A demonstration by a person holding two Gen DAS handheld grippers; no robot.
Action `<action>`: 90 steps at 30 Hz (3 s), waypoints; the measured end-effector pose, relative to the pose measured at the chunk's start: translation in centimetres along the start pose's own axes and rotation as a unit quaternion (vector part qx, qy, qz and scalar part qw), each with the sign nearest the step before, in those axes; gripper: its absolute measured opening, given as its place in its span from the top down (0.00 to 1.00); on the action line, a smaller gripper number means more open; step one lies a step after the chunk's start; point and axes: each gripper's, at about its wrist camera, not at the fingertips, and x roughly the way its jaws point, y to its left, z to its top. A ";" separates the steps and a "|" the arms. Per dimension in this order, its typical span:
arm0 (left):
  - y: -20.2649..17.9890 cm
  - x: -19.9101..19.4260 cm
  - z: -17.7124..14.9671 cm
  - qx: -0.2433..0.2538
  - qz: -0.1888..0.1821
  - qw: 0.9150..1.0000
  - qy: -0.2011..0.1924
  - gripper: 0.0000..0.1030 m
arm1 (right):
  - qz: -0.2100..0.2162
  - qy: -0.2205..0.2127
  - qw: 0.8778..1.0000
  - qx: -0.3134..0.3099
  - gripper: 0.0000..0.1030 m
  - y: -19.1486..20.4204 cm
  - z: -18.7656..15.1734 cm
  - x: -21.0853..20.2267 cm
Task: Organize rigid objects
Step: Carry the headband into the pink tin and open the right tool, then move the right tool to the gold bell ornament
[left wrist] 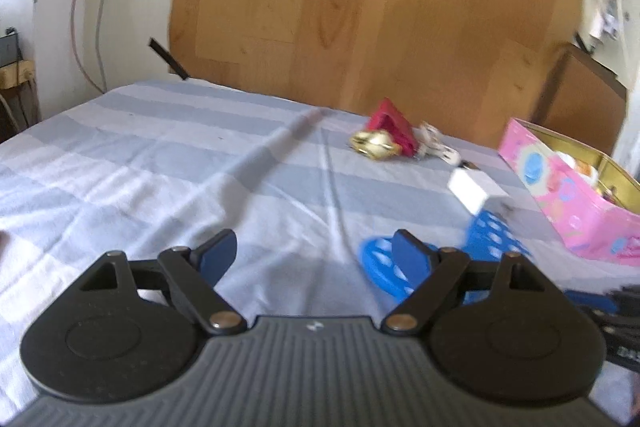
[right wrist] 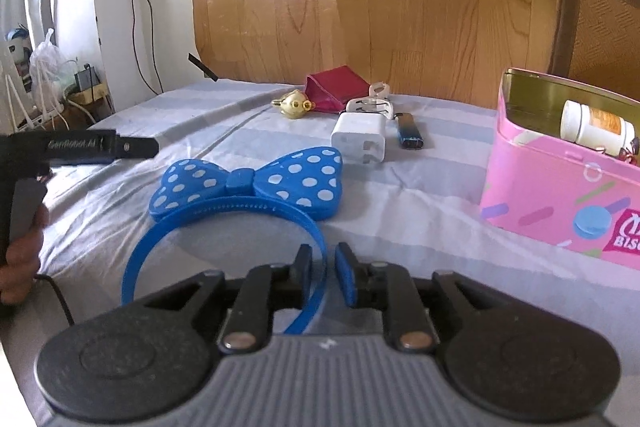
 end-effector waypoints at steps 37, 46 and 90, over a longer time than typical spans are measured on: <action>-6.4 -1.0 -2.0 0.041 -0.025 0.997 0.063 0.64 | -0.028 -0.056 0.998 -0.019 0.92 1.1 -0.4 -1.9; -10.0 -1.7 1.5 0.055 -0.070 0.996 0.011 0.64 | -0.071 -0.129 0.989 -0.011 0.92 -0.6 1.3 -5.1; -9.8 6.5 4.5 0.041 -0.037 0.997 0.046 0.55 | -0.147 -0.161 0.975 0.052 0.72 -10.7 4.3 -7.8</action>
